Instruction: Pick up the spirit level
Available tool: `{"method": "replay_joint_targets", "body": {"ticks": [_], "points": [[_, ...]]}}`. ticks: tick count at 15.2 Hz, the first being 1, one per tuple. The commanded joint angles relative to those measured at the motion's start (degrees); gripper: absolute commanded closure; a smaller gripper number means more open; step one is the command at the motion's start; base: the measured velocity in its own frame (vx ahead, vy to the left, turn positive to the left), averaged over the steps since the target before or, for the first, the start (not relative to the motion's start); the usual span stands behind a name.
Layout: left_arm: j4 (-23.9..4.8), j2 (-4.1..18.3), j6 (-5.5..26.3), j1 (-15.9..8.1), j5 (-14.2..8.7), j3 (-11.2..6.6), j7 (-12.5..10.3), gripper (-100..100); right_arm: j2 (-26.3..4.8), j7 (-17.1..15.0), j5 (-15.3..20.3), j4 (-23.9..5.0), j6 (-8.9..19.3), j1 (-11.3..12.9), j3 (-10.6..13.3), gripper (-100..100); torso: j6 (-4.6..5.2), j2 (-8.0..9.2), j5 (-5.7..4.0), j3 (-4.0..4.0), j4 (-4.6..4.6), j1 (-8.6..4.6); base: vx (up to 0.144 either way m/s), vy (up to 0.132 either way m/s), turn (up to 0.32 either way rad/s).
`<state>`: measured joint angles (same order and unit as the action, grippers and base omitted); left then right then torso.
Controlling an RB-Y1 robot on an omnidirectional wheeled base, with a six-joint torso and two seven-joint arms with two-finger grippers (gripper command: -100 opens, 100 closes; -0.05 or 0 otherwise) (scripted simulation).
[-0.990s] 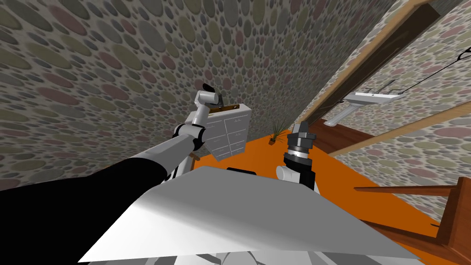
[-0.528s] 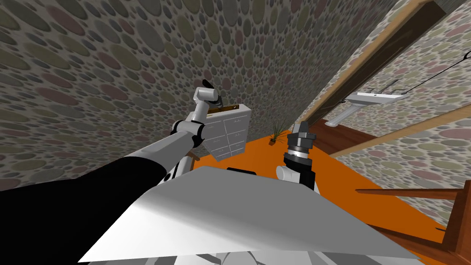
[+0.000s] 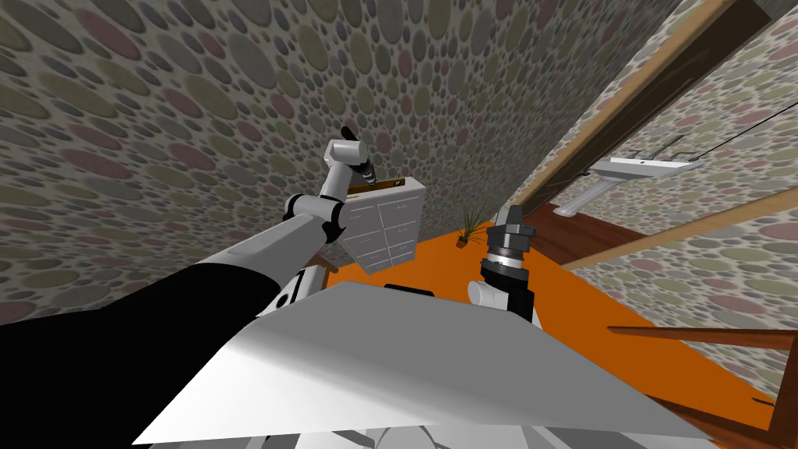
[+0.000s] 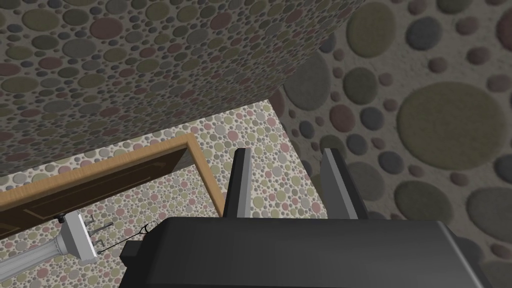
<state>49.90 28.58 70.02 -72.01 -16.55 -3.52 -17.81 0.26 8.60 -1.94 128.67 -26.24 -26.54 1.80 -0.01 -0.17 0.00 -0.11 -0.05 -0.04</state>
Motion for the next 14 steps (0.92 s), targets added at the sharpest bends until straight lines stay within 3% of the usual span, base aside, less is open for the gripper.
{"method": "replay_joint_targets", "body": {"ticks": [1,4,5,8,9,12,13,14], "points": [[-2.9,0.7,2.9,-2.6,-0.9,0.07,-0.3,-100,0.0,0.0,0.0,0.0,0.0,0.0,0.0,0,0.00,0.00,0.00,0.00,0.00,0.00,0.040,-0.007,0.021],[-3.4,0.7,5.9,-2.6,-0.9,0.07,-0.3,-100,0.0,0.0,0.0,0.0,0.0,0.0,0.0,0,-0.01,-0.05,0.00,-0.02,-0.01,0.02,0.046,-0.007,0.017],[-5.6,1.4,7.6,-5.0,-1.7,0.15,-0.5,-100,0.0,0.0,0.0,0.0,0.0,0.0,0.0,0,0.00,-0.02,0.01,-0.01,-0.01,0.02,0.045,-0.010,0.021],[-6.6,1.4,10.2,-5.0,-1.7,0.15,-0.5,-100,0.0,0.0,0.0,0.0,0.0,0.0,0.0,0,-0.01,-0.06,0.00,-0.03,-0.01,0.02,0.048,-0.007,0.018],[-9.6,2.0,12.1,-7.3,-2.4,0.25,-0.7,-100,0.0,0.0,0.0,0.0,0.0,0.0,0.0,0,0.00,-0.02,0.01,-0.01,-0.01,0.02,0.044,-0.003,0.020],[-9.8,2.0,14.4,-7.3,-2.4,0.25,-0.7,-100,0.0,0.0,0.0,0.0,0.0,0.0,0.0,0,0.00,-0.09,0.00,-0.04,-0.01,0.01,0.055,-0.008,0.017],[-12.5,2.6,16.5,-9.3,-3.1,0.36,-0.8,-100,0.0,0.0,0.0,0.0,0.0,0.0,0.0,0,0.00,-0.05,0.01,-0.03,-0.01,0.02,0.050,-0.007,0.024],[-12.8,2.6,17.7,-9.3,-3.1,0.36,-0.8,-100,0.0,0.0,0.0,0.0,0.0,0.0,0.0,0,-0.01,-0.06,0.01,-0.03,0.00,0.03,0.064,-0.002,0.031]]}}
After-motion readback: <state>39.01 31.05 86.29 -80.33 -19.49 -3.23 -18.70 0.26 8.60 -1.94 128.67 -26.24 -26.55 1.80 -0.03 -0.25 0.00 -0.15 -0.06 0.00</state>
